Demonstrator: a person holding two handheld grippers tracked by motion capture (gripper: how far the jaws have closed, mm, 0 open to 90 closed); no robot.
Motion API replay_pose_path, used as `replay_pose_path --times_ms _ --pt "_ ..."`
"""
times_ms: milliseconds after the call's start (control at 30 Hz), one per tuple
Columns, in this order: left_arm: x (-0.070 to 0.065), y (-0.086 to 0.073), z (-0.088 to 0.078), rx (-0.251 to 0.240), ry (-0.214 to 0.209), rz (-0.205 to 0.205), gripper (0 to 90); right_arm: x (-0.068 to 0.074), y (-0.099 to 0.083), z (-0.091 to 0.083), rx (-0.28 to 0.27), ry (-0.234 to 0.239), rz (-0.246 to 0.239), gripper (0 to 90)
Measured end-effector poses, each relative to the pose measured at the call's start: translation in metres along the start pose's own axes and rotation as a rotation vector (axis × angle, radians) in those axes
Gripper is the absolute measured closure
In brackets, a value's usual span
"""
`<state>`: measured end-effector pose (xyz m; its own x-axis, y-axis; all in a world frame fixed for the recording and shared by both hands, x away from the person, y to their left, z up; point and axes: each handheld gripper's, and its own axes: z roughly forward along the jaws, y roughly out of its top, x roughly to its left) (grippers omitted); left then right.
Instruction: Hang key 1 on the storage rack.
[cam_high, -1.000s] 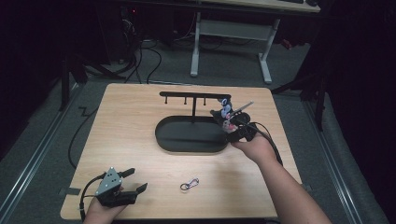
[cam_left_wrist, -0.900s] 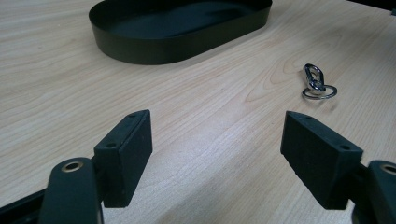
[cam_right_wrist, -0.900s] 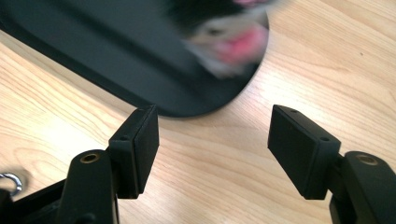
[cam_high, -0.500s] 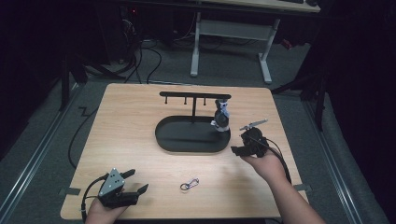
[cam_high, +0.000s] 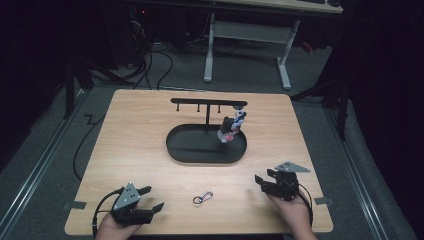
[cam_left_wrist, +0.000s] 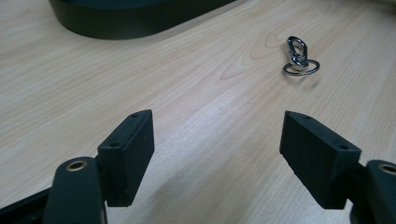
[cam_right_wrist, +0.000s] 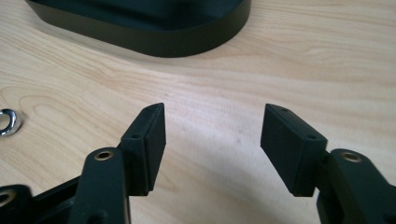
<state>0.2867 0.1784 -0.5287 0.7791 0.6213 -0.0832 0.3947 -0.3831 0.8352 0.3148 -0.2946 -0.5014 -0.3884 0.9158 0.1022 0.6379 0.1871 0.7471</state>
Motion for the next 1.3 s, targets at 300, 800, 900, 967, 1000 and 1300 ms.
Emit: replay_pose_path --times_ms 300,800,900,967,1000,1300 --pt "-0.027 0.025 0.019 0.037 -0.05 -0.016 35.0 0.004 -0.027 -0.02 -0.097 0.001 -0.022 42.9" --pt "-0.069 0.048 0.081 0.186 -0.059 0.166 57.6 -0.001 -0.028 -0.019 -0.09 0.046 0.001 43.4" --pt "-0.069 0.05 0.085 0.186 -0.069 0.165 65.6 -0.001 -0.028 -0.018 -0.089 0.053 0.004 43.4" --pt "-0.069 0.05 0.086 0.183 -0.069 0.164 75.0 -0.001 -0.028 -0.018 -0.09 0.055 0.008 43.4" --pt "-0.07 0.05 0.087 0.18 -0.074 0.16 79.6 -0.001 -0.028 -0.018 -0.09 0.057 0.011 43.4" --pt "-0.077 0.057 0.095 0.131 -0.062 0.151 90.0 -0.001 -0.029 -0.017 -0.081 0.06 0.02 43.4"
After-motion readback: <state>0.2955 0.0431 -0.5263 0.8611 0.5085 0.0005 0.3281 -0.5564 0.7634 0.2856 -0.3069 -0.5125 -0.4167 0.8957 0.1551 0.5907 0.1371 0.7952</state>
